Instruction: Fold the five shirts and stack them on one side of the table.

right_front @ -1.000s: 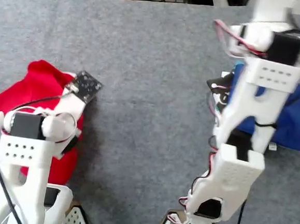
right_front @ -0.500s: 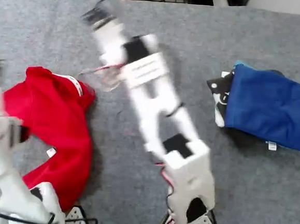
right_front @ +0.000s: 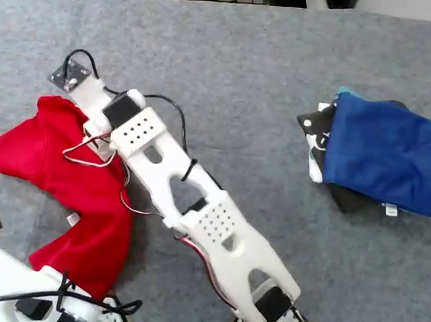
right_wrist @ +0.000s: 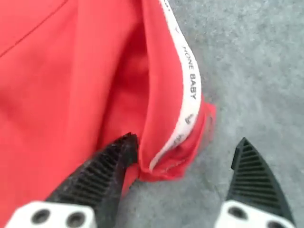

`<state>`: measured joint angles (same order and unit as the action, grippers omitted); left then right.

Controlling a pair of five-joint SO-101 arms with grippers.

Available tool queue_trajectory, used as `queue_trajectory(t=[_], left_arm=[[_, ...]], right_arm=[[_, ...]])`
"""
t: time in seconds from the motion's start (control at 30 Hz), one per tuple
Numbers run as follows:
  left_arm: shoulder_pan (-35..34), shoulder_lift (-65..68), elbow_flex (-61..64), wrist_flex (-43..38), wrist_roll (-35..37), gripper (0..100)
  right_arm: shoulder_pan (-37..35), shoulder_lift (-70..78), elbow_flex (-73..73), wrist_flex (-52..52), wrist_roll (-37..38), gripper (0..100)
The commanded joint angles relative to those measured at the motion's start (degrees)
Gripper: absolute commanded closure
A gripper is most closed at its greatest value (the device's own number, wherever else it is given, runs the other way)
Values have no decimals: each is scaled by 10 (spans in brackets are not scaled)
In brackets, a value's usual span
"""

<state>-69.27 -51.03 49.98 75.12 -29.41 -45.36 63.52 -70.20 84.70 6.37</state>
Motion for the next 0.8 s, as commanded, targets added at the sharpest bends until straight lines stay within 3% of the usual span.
queue_trajectory(t=[0.0,0.1,0.13,0.2,0.3,0.4,0.53,0.77], left_arm=[[-9,-2,8,-2,7,725],[-7,-2,29,-1,7,725],[-6,-2,31,-1,7,725],[3,-2,36,-3,7,725],[36,-2,40,-4,15,726],[90,-2,36,-4,61,726],[184,-2,34,-5,129,726],[316,0,36,-4,204,726]], right_arm=[[47,53,-107,-5,-5,748],[100,93,-177,-4,-5,970],[117,101,-198,1,-5,988],[149,106,-240,36,-5,943],[200,102,-257,86,-3,982],[251,82,-247,162,0,985],[343,45,-210,166,-3,985],[446,-98,102,166,56,985]])
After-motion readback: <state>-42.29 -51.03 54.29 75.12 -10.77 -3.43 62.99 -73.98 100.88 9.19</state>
